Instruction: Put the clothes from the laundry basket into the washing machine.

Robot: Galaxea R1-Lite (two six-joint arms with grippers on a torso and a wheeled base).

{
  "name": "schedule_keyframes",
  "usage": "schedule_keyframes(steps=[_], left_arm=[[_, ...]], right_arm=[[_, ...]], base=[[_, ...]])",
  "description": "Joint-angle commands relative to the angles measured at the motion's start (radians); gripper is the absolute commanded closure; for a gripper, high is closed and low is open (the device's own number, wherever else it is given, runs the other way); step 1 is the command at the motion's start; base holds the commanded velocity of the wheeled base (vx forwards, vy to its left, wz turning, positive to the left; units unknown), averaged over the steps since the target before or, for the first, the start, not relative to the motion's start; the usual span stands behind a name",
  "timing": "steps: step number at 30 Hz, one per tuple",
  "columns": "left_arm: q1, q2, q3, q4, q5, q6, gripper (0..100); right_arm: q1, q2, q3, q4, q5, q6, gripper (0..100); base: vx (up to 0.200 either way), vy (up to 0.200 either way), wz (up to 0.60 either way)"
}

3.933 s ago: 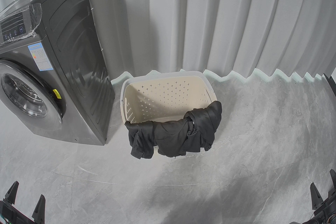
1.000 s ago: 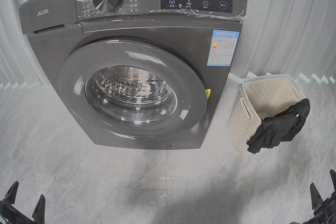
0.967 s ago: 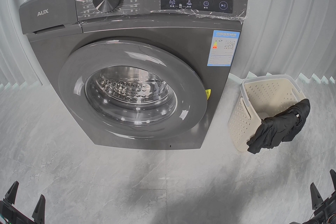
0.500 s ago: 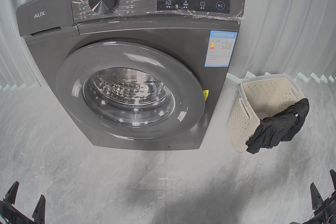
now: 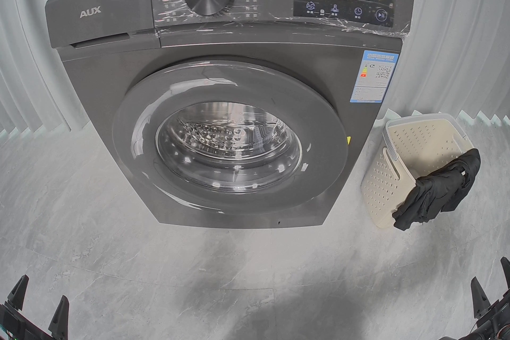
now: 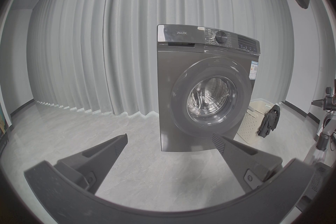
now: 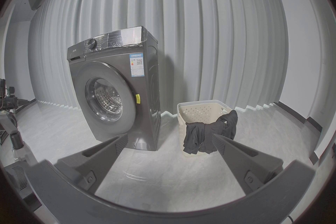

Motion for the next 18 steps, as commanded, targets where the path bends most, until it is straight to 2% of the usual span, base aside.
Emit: schedule_keyframes(steps=[1,15,18], left_arm=[[0.0,-0.015,0.016,0.0,0.0,0.001,0],[0.0,-0.015,0.016,0.0,-0.001,-0.002,0],[0.0,-0.015,0.016,0.0,-0.001,-0.005,0]], right_arm=[[0.0,-0.012,0.018,0.0,0.0,-0.001,0],[0.0,-0.012,0.018,0.0,0.0,-0.001,0],[0.0,-0.012,0.018,0.0,0.0,-0.001,0]], base=[[0.0,0.0,0.0],[0.0,0.0,0.0],[0.0,0.2,0.0]])
